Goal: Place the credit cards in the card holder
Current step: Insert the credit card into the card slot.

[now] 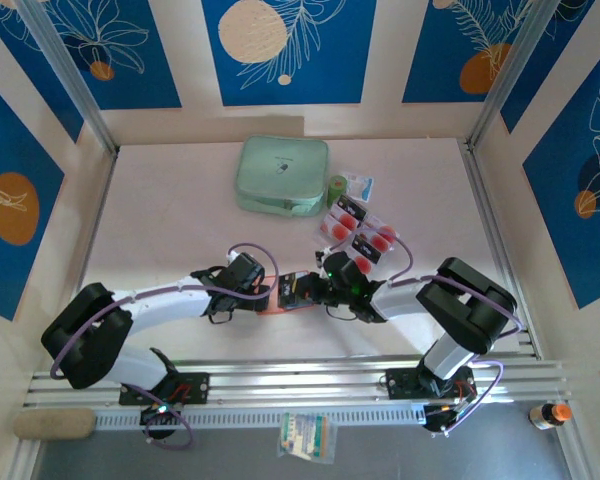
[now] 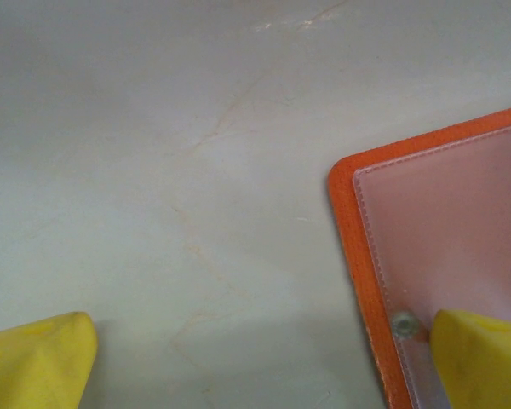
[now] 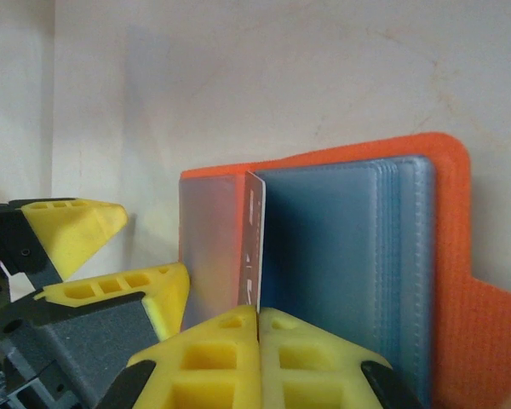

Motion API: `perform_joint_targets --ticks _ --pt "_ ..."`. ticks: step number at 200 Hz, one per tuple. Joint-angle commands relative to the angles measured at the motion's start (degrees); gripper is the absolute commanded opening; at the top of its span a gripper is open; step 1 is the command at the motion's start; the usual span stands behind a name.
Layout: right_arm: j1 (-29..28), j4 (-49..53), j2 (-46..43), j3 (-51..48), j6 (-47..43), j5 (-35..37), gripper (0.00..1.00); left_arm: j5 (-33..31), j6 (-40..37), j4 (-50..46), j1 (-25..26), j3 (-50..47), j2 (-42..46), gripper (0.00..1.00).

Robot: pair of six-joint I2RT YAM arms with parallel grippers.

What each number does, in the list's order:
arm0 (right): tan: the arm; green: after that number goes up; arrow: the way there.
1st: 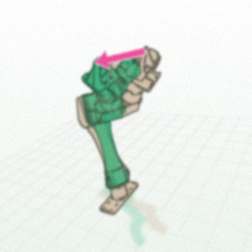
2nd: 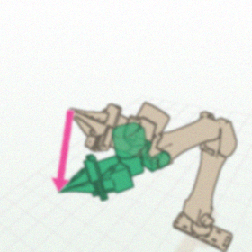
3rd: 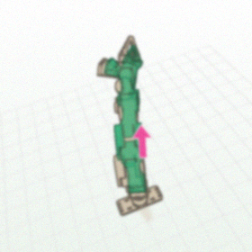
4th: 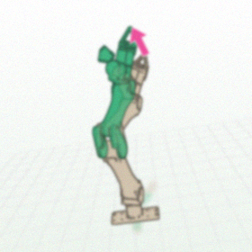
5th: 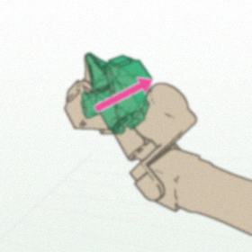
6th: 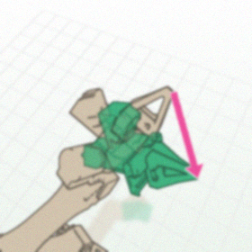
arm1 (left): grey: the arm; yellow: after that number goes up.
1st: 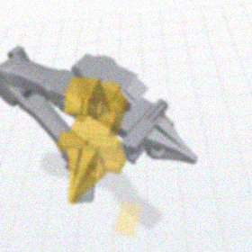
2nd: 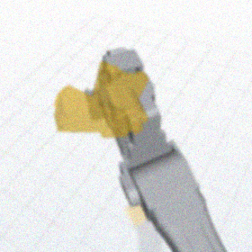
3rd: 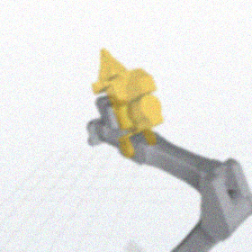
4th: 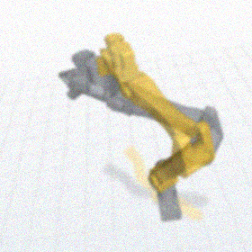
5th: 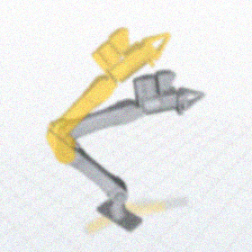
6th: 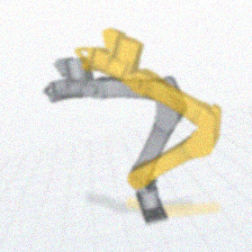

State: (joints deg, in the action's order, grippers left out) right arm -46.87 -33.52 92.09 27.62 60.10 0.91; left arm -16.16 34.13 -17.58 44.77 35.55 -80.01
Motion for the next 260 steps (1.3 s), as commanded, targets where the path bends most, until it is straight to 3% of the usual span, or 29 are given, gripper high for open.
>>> perform_joint_targets --ticks 1,156,260 --pt "-0.75 0.10 1.31 0.61 0.45 0.69 0.00 -0.13 0.27 -0.61 0.53 -0.66 -0.06 1.00" --pt "-1.07 5.49 -0.86 0.53 1.08 1.14 0.00 -0.17 0.37 -0.23 0.61 -0.98 0.09 1.00" --pt "-0.74 13.86 1.98 5.78 0.77 -2.17 0.00 0.06 0.47 0.26 0.63 -1.32 0.11 1.00"
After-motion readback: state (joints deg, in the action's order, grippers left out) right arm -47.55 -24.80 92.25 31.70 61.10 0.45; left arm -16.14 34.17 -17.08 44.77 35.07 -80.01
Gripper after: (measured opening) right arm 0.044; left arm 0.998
